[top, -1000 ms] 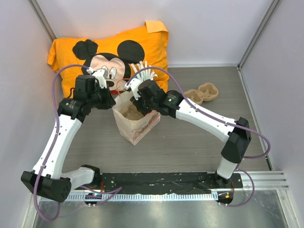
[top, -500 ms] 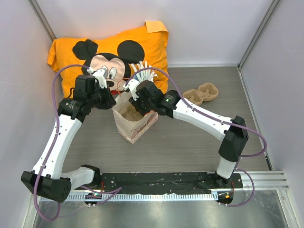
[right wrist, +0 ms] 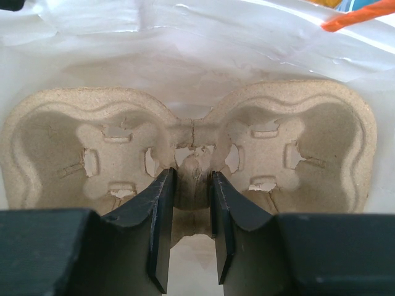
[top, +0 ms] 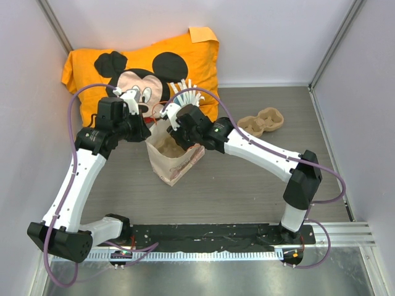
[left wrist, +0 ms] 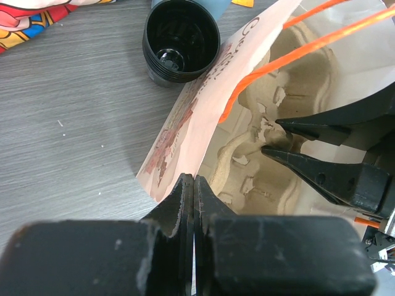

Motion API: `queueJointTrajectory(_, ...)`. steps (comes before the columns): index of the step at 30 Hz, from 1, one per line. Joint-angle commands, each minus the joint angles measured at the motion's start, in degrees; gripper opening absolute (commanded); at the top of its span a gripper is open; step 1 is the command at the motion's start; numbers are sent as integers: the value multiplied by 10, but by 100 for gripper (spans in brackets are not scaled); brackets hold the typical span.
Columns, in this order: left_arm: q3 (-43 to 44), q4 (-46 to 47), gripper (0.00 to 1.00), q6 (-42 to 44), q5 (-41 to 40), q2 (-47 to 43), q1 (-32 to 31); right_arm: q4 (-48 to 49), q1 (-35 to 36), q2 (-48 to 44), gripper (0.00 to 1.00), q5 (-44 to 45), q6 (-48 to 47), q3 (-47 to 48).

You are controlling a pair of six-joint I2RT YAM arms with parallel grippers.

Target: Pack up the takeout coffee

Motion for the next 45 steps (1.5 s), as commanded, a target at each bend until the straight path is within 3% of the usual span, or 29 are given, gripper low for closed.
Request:
queueJointTrajectory(1, 1, 17, 0, -1, 3, -3, 5, 6, 3, 15, 13, -9, -2, 12)
queueJointTrajectory(14, -8, 19, 0, -1, 0, -4, 6, 10, 3, 25, 16, -18, 4, 21)
queueJointTrajectory(17, -9, 20, 0, -1, 0, -3, 6, 11, 3, 24, 22, -16, 4, 23)
queueJointTrajectory(21, -11, 20, 0, -1, 1, -4, 6, 12, 3, 21, 39, -14, 1, 25)
queueJointTrajectory(28, -6, 19, 0, -1, 3, -1, 8, 14, 3, 10, 53, -19, -5, 30)
queueJointTrajectory(38, -2, 17, 0, -1, -3, 1, 8, -16, 3, -9, 57, -25, -10, 76)
queueJointTrajectory(45, 0, 16, 0, -1, -4, 5, 9, -65, 3, -28, 59, -27, -33, 160)
